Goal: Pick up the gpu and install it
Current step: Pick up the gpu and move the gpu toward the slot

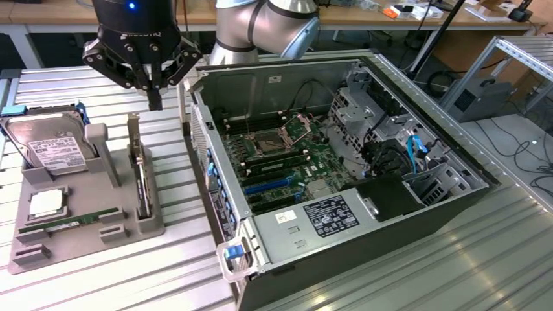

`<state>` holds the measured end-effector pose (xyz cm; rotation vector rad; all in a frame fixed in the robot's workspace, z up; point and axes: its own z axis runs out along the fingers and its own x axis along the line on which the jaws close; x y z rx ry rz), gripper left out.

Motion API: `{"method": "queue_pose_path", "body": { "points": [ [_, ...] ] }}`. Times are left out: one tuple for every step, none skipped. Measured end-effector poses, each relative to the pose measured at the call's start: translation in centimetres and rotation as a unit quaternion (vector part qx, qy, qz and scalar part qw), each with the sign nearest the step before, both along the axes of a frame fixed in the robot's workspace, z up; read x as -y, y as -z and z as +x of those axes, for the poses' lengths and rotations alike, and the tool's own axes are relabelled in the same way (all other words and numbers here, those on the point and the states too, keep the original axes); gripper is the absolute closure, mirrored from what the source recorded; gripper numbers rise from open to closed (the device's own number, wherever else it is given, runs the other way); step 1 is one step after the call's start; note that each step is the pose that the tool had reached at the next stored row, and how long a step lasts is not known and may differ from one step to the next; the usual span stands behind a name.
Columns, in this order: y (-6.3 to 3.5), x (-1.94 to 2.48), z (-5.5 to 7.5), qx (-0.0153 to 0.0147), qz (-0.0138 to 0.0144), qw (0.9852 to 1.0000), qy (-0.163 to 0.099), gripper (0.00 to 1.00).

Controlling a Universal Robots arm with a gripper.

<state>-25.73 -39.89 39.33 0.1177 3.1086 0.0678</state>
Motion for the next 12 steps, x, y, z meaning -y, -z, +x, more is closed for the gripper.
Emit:
{"method": "queue_pose_path", "body": {
  "points": [
    [0.0,0.0,0.0,0.0,0.0,1.0,0.0,0.89],
    [0.0,0.0,0.0,0.0,0.0,1.0,0.0,0.83],
    [0.0,0.0,0.0,0.0,0.0,1.0,0.0,0.76],
    [0.0,0.0,0.0,0.0,0.0,1.0,0.0,0.64],
    [0.0,0.0,0.0,0.0,0.0,1.0,0.0,0.58],
    [0.0,0.0,0.0,0.0,0.0,1.0,0.0,0.52],
    [0.0,0.0,0.0,0.0,0.0,1.0,0.0,0.52],
    [0.0,0.0,0.0,0.0,0.0,1.0,0.0,0.52],
    [0.0,0.0,0.0,0.0,0.0,1.0,0.0,0.52],
    [0.0,0.0,0.0,0.0,0.0,1.0,0.0,0.52],
    [0.0,0.0,-0.01,0.0,0.0,1.0,0.0,0.52],
    [0.0,0.0,-0.02,0.0,0.0,1.0,0.0,0.52]
  ]
}}
